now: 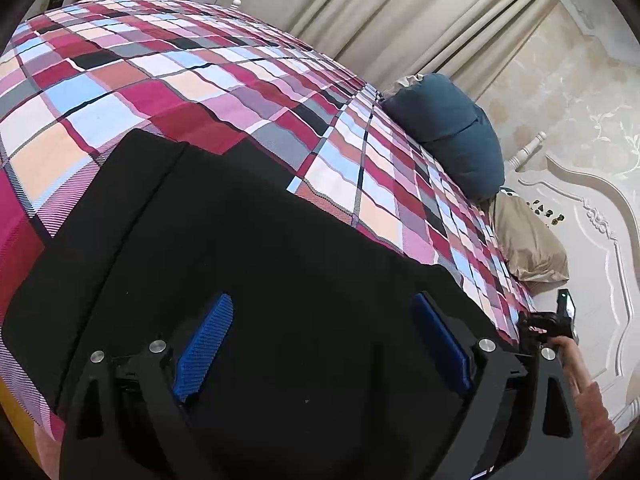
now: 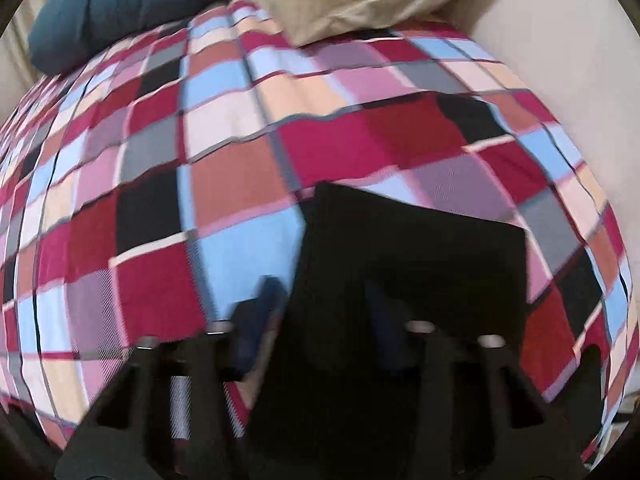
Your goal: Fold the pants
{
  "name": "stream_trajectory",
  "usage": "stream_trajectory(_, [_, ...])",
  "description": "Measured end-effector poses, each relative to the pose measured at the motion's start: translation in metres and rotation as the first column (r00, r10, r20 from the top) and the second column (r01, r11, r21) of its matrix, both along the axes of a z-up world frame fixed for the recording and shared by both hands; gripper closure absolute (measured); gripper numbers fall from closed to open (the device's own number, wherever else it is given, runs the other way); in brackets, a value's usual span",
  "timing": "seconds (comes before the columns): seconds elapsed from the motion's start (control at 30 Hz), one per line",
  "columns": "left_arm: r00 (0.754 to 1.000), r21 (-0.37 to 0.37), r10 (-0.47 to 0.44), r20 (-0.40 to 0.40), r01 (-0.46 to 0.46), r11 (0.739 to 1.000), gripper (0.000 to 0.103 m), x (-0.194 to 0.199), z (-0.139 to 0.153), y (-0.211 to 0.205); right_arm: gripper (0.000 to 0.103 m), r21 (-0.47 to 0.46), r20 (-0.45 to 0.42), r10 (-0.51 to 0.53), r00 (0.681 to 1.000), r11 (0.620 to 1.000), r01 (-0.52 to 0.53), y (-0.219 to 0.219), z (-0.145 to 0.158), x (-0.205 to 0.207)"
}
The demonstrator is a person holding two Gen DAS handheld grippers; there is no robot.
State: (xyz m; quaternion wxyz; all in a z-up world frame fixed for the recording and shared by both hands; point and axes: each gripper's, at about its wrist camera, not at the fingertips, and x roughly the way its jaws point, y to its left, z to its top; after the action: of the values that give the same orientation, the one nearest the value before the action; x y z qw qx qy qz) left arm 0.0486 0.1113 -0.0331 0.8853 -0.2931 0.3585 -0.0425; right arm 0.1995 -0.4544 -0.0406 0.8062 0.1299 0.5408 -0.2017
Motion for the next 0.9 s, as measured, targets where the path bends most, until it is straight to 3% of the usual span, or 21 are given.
stream_trajectory(0.07, [1.000,0.010,-0.003,-0.002,0.003,1.000,0.013,0.001,0.000,-0.002,0.095,0.062,0.049,-0.008,0.999,0.998,0.005,-0.013,0.008,-0.015])
stream_trajectory(0.2, [1.000,0.032,-0.004,-0.006,0.004,0.999,0.012,0.001,0.000,-0.004,0.096,0.170,0.231,-0.078,0.970,0.985,0.039,-0.042,0.043,-0.075])
stream_trajectory(0.33, [1.000,0.022,0.010,-0.008,-0.010,1.000,0.012,0.001,0.000,-0.003,0.096,0.321,0.417,-0.231,0.879,0.942,0.095,-0.085,0.069,-0.181])
stream_trajectory(0.4, [1.000,0.015,0.016,-0.008,-0.016,1.000,0.012,0.002,0.000,-0.003,0.096,0.375,0.452,-0.312,0.835,0.916,0.140,-0.101,0.068,-0.228])
stream_trajectory(0.47, [1.000,0.014,0.020,-0.011,-0.020,1.000,0.012,0.002,0.000,-0.003,0.096,0.425,0.467,-0.396,0.791,0.885,0.191,-0.119,0.058,-0.273])
stream_trajectory(0.57, [0.999,0.017,0.028,-0.018,-0.028,0.999,0.012,0.004,0.000,-0.004,0.096,0.541,0.427,-0.494,0.757,0.811,0.223,-0.138,0.023,-0.316])
stream_trajectory(0.63, [0.999,0.026,0.030,-0.021,-0.029,0.999,0.012,0.004,0.001,-0.005,0.096,0.591,0.390,-0.531,0.752,0.771,0.238,-0.143,-0.001,-0.325])
stream_trajectory(0.73, [0.999,0.041,0.024,-0.022,-0.023,0.999,0.012,0.004,0.001,-0.007,0.096,0.693,0.383,-0.596,0.706,0.691,0.207,-0.148,-0.024,-0.331])
stream_trajectory(0.8, [1.000,0.055,0.013,-0.020,-0.012,0.998,0.012,0.003,0.001,-0.008,0.087,0.752,0.376,-0.639,0.671,0.634,0.182,-0.151,-0.032,-0.333])
stream_trajectory(0.9, [1.000,0.077,0.004,-0.017,-0.002,0.997,0.012,0.003,0.001,-0.011,0.076,0.774,0.377,-0.650,0.660,0.613,0.161,-0.150,-0.033,-0.328])
